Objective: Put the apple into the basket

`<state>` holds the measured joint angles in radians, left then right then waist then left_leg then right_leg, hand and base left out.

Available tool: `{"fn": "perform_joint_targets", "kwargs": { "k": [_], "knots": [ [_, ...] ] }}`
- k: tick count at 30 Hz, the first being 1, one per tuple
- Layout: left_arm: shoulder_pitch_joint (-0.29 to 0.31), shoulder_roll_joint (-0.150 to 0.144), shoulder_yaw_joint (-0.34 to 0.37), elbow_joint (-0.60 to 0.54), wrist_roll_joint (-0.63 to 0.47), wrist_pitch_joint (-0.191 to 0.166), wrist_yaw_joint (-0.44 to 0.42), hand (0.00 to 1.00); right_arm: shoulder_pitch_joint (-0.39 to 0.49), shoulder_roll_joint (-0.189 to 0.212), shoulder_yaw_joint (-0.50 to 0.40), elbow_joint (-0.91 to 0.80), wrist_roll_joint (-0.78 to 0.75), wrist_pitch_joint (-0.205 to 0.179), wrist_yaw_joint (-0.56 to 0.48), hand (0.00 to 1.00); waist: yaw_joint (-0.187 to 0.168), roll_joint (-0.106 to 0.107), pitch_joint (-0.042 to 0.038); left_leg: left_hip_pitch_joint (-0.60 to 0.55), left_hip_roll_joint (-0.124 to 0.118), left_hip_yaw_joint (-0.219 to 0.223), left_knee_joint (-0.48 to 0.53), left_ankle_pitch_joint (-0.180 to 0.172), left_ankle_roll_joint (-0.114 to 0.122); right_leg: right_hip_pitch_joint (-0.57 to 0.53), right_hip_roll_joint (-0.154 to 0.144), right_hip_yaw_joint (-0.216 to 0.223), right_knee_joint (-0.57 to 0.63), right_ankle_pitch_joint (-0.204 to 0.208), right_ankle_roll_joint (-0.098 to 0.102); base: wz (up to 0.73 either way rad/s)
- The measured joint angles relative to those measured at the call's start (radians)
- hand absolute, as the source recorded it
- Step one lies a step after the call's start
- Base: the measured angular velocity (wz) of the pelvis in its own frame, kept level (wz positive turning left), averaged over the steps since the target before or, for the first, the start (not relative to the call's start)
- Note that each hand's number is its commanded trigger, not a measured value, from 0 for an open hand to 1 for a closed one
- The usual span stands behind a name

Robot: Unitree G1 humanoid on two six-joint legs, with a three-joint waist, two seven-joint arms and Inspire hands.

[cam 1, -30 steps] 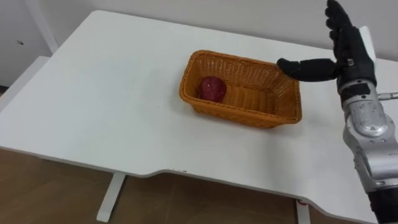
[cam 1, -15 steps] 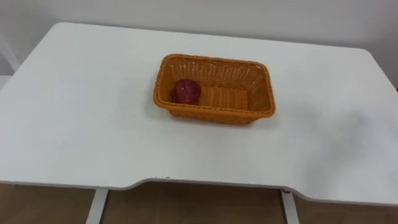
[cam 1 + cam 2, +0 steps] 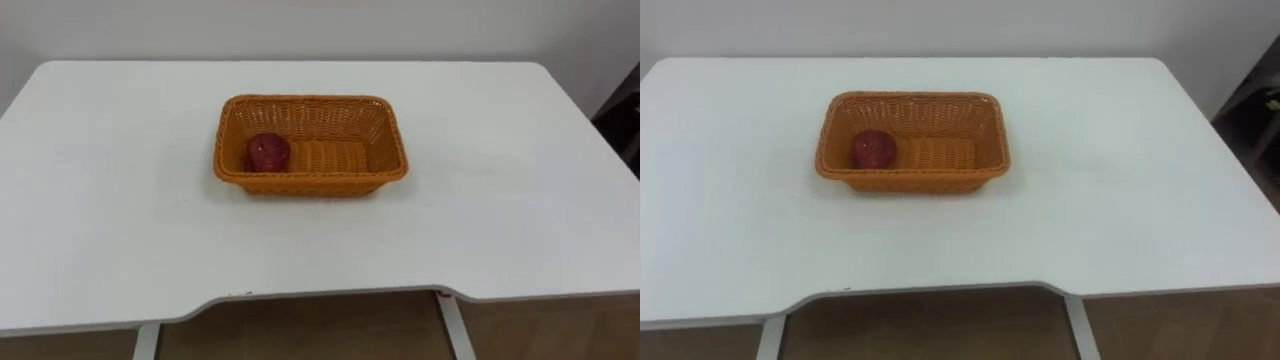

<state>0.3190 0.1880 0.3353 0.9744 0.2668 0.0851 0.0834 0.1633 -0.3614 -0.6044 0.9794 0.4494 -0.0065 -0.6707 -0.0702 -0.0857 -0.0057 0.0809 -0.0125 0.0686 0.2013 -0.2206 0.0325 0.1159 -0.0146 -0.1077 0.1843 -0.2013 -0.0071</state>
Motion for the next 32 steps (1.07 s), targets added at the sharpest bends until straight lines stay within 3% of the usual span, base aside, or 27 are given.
{"fn": "perform_joint_targets", "kwargs": {
  "k": [3, 5, 11, 13, 19, 24, 32],
  "knots": [
    [-0.006, -0.010, -0.005, 0.019, 0.003, 0.001, -0.001, 0.00, 0.001, 0.085, 0.058, 0.073, 0.040, 0.022, 0.058, 0.00, 0.011, 0.006, 0.0041, -0.001, 0.000, 0.005, 0.000, -0.001, 0.000, -0.003, 0.000, 0.005, 0.001, -0.001, 0.000, -0.04],
    [-0.015, -0.014, -0.017, 0.036, 0.006, 0.001, -0.002, 0.00, 0.017, 0.117, 0.116, 0.091, 0.055, 0.030, 0.107, 0.00, 0.024, 0.013, 0.0056, -0.001, 0.000, 0.009, 0.003, -0.004, 0.002, -0.005, -0.001, 0.004, 0.000, -0.001, 0.001, -0.03],
    [-0.007, -0.035, -0.025, 0.050, 0.012, 0.001, -0.001, 0.00, 0.013, 0.160, 0.289, 0.209, -0.028, 0.031, 0.281, 0.00, 0.060, 0.035, 0.0059, 0.002, -0.001, 0.011, 0.001, -0.007, 0.003, -0.013, -0.001, 0.018, -0.002, -0.002, 0.004, -0.03],
    [-0.005, -0.049, -0.025, 0.050, 0.011, 0.003, 0.000, 0.00, 0.013, 0.186, 0.308, 0.231, -0.077, 0.032, 0.330, 0.00, 0.052, 0.039, 0.0057, 0.001, -0.002, 0.000, 0.002, -0.007, 0.003, -0.003, -0.003, -0.006, -0.013, -0.002, 0.004, 0.15],
    [-0.023, -0.072, -0.084, 0.070, 0.010, 0.037, 0.012, 0.00, -0.007, 0.196, 0.461, 0.294, -0.161, 0.073, 0.439, 0.00, 0.073, 0.067, 0.0056, 0.002, -0.001, -0.006, 0.002, -0.010, 0.001, 0.008, -0.001, -0.016, -0.016, -0.002, 0.004, 0.06],
    [-0.025, -0.083, -0.085, 0.077, 0.010, 0.042, 0.015, 0.00, -0.021, 0.214, 0.474, 0.309, -0.187, 0.092, 0.503, 0.00, 0.077, 0.076, 0.0095, 0.003, -0.002, -0.014, 0.007, -0.010, 0.001, 0.011, -0.002, -0.020, -0.017, -0.003, 0.003, 0.02],
    [-0.022, -0.084, -0.114, 0.085, 0.011, 0.047, 0.013, 0.00, -0.019, 0.215, 0.505, 0.308, -0.214, 0.090, 0.586, 0.00, 0.074, 0.076, 0.0097, 0.008, -0.003, -0.014, 0.005, -0.010, 0.001, 0.012, -0.003, -0.018, -0.020, -0.003, 0.003, 0.00]
  ]
}}
